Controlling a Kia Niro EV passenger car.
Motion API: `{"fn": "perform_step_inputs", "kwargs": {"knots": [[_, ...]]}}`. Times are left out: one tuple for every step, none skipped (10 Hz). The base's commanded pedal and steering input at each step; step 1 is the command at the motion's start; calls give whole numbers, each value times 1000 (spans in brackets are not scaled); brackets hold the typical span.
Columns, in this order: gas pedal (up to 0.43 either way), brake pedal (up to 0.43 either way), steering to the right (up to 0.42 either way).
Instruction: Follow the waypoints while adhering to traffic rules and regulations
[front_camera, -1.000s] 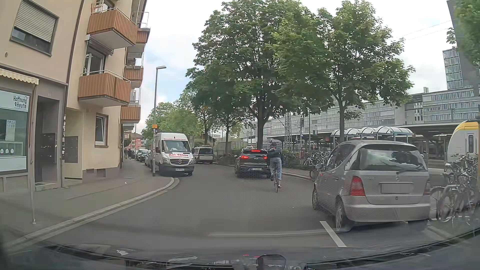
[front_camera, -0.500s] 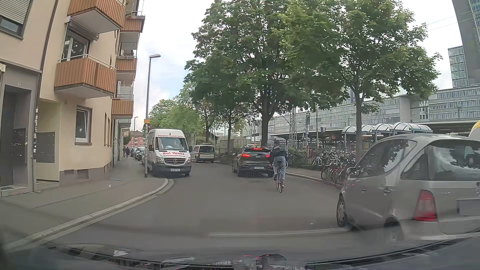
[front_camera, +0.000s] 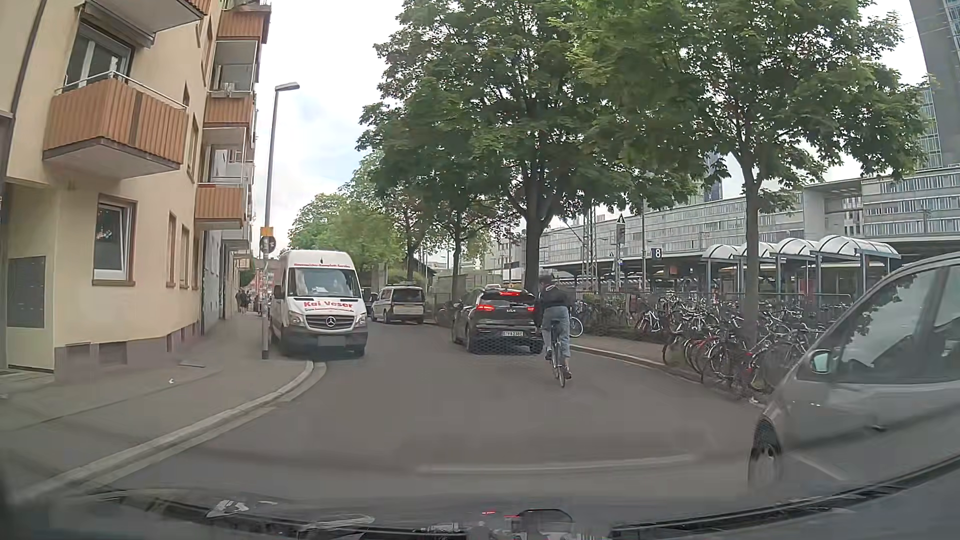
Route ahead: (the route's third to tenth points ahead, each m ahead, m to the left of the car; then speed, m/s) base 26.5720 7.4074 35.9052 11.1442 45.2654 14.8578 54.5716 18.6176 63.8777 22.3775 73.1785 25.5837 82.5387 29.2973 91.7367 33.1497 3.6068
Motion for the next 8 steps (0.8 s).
{"fn": "perform_step_inputs", "kwargs": {"knots": [[0,122,38],[0,122,51],[0,122,64],[0,122,85],[0,110,108],[0,91,127],[0,73,150],[0,61,173]]}}
